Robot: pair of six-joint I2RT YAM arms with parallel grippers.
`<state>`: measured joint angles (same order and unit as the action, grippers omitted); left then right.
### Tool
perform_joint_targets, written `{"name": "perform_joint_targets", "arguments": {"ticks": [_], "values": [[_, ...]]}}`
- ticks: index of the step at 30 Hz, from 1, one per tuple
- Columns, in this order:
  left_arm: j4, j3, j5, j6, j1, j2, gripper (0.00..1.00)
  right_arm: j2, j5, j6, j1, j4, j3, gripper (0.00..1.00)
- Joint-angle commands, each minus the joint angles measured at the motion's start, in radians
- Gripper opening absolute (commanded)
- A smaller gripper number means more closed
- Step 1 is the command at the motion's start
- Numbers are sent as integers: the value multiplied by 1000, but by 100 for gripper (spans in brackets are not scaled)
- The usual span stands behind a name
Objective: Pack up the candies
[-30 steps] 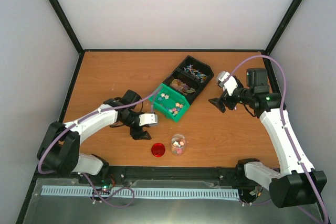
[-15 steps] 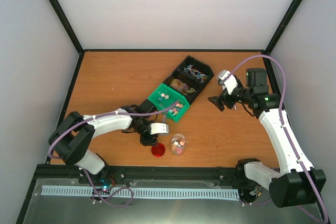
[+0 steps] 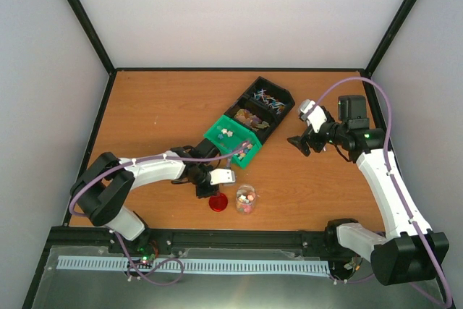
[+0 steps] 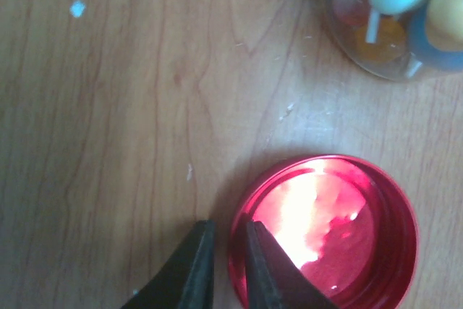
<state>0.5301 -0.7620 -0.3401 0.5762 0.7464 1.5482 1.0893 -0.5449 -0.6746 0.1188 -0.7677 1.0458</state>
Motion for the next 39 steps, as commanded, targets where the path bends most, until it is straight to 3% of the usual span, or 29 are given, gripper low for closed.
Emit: {"name": "perform_joint_targets", "arguments": {"ticks": [1, 5, 11, 17, 21, 30, 34, 39], "values": [[48, 2, 21, -49, -65, 11, 11, -28, -37, -62, 5, -41, 23, 100], [139, -52, -61, -20, -154, 3, 1, -29, -136, -172, 9, -95, 37, 100], [382, -143, -244, 122, -238, -74, 1, -14, -173, -285, 74, -118, 82, 93], [691, -396, -475, 153, -268, -32, 1, -57, -148, -461, 226, -137, 91, 72], [793, -562, -618, 122, -268, 14, 1, -88, -83, -512, 338, -69, 93, 61], [829, -717, -881, 21, -268, 124, 2, -52, -61, -624, 531, -51, 129, 55], [951, -794, -971, 90, -268, 201, 2, -43, -67, -685, 584, -72, 122, 53], [1110, -865, -971, 210, -265, 267, 2, 1, -60, -652, 616, -26, 150, 52]]}}
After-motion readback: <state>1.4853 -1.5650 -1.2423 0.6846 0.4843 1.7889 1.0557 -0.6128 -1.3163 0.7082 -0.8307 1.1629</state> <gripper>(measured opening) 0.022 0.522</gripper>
